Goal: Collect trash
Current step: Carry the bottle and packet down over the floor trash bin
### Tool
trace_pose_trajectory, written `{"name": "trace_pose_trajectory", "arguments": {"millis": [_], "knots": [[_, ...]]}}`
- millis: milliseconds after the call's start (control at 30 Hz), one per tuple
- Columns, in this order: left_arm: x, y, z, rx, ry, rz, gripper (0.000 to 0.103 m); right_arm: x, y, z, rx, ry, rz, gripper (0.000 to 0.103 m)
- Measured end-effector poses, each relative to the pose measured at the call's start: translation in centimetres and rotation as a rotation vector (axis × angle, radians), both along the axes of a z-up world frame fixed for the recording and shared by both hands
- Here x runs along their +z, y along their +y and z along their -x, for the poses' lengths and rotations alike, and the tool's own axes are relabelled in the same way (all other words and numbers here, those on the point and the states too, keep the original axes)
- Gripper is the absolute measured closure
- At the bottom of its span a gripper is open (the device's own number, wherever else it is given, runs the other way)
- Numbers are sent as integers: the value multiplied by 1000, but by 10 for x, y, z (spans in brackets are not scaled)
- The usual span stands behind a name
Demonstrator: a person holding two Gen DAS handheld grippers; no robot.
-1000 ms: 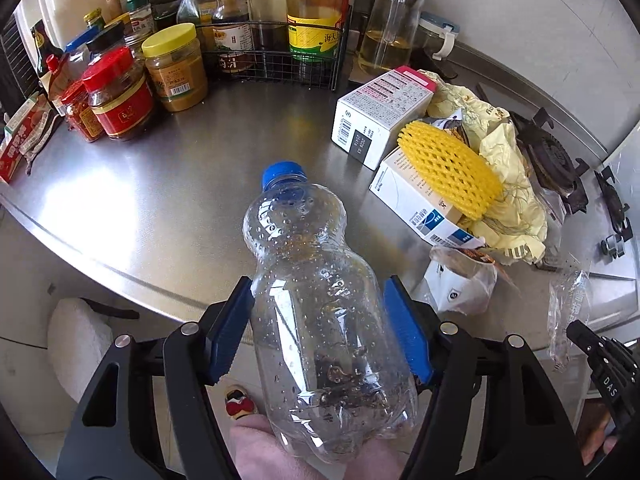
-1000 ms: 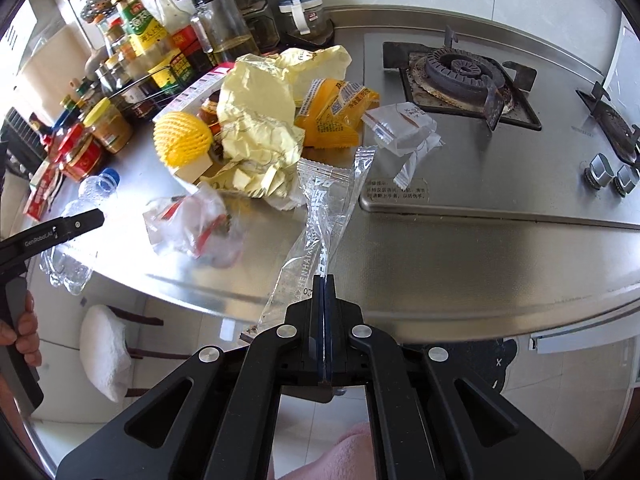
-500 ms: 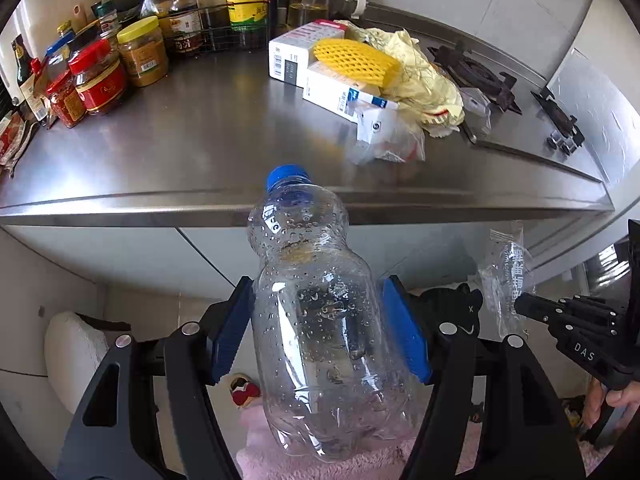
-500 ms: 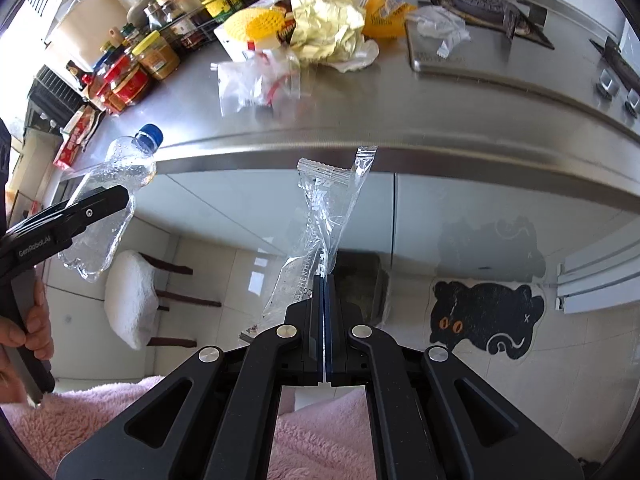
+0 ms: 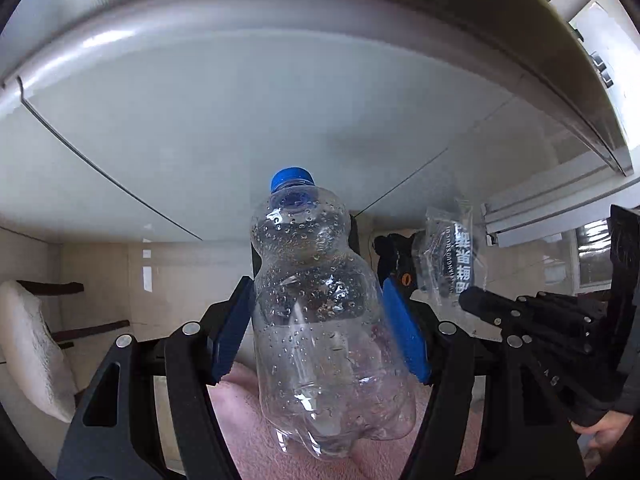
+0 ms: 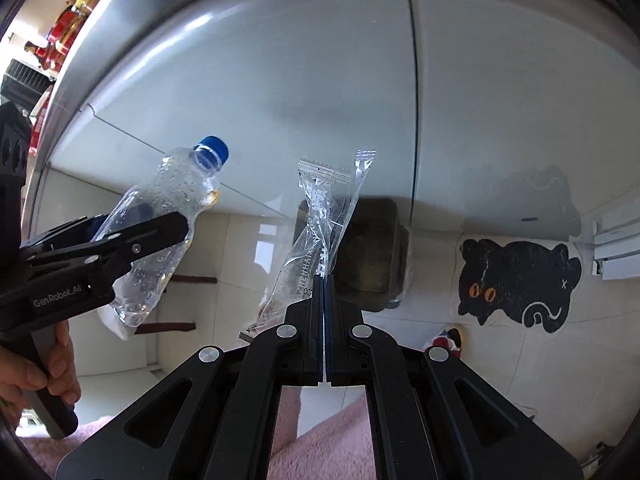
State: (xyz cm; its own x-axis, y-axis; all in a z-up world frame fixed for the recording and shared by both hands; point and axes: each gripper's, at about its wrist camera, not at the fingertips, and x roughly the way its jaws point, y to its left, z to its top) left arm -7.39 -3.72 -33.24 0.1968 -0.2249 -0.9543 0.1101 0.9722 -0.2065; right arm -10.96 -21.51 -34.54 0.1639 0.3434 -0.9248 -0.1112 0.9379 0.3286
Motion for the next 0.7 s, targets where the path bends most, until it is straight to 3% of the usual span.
{"name": "trace_pose_trajectory", "arguments": {"millis": [133, 333, 700], "knots": [[-48, -5, -11, 5, 35, -26, 40, -55, 9, -5, 33, 46, 44, 101], [-111, -1, -24, 61, 105, -1, 40, -116, 7, -18, -18, 111, 47, 100], [-176, 7, -40, 59, 166, -8, 40, -175, 17, -33, 12, 134, 22, 97]]}}
